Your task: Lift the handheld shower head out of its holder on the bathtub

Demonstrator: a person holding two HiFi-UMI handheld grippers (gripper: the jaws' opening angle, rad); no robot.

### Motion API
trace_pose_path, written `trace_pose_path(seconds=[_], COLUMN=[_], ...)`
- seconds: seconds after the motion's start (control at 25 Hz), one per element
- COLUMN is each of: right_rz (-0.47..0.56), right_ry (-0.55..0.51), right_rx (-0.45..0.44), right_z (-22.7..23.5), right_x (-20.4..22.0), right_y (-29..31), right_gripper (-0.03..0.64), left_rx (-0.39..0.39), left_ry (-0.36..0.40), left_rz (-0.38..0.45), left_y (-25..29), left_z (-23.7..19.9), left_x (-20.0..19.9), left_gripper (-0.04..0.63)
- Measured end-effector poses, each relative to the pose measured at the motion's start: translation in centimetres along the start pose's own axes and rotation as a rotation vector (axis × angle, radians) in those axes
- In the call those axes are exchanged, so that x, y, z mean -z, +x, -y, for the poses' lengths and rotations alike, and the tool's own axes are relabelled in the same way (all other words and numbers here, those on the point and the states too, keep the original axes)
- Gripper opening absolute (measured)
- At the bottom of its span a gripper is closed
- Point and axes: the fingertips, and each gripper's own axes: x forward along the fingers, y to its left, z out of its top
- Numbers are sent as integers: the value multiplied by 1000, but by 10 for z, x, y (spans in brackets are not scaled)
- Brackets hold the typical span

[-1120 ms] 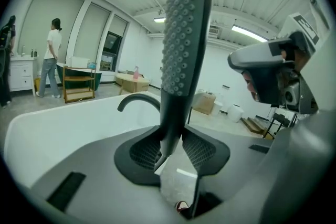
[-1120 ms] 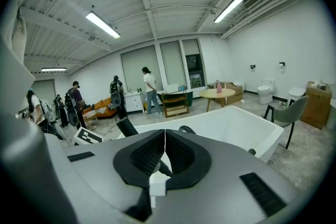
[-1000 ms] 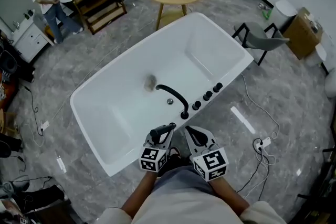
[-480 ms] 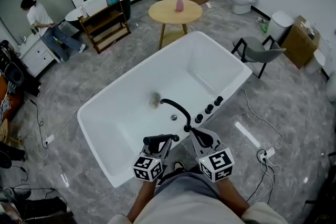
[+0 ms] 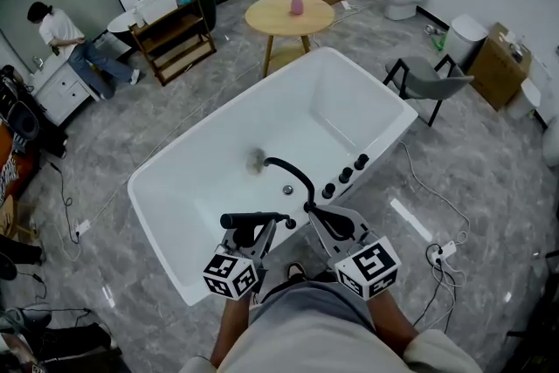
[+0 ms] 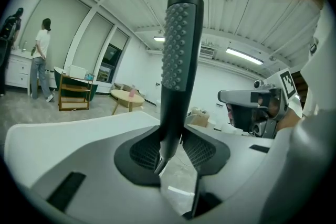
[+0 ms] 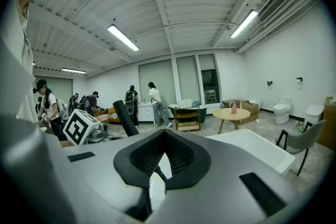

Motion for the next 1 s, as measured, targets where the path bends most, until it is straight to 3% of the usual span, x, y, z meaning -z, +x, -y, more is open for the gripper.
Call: trace_pose_path(seconds=[0.48,1.0], right_rz=[23,23], right_ry=[11,61], right_rx=[2,-53], right_z=[4,2], right_x=[-15,-17], right_y=[-11,4], right_gripper=[18,18], left_rx=[13,36], left_ry=[-29,-59], left_rz=[0,4], left_y=[-7,-3], left_z=[-3,-15], left_x=[-10,-13], left_gripper=[138,138])
